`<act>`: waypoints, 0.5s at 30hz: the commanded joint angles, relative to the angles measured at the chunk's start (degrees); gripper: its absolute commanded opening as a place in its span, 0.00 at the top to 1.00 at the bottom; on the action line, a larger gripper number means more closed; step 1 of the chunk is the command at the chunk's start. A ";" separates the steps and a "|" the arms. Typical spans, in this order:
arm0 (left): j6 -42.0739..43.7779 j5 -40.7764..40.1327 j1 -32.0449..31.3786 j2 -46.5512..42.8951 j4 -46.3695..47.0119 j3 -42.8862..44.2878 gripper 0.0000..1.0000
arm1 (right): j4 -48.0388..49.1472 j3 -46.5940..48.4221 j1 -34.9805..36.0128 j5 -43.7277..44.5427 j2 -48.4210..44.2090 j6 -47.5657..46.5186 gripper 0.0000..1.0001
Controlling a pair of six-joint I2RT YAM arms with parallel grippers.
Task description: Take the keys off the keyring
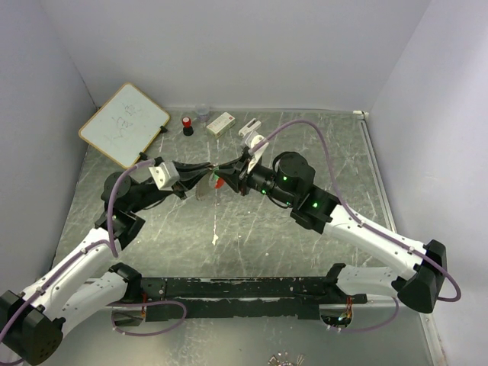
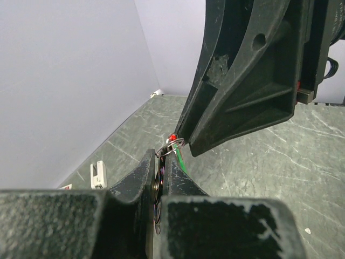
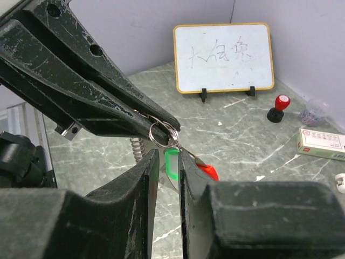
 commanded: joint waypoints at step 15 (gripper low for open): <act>-1.22 1.17 -0.25 -2.27 2.66 -0.90 0.93 | -0.74 2.49 0.83 1.45 0.47 -1.49 0.79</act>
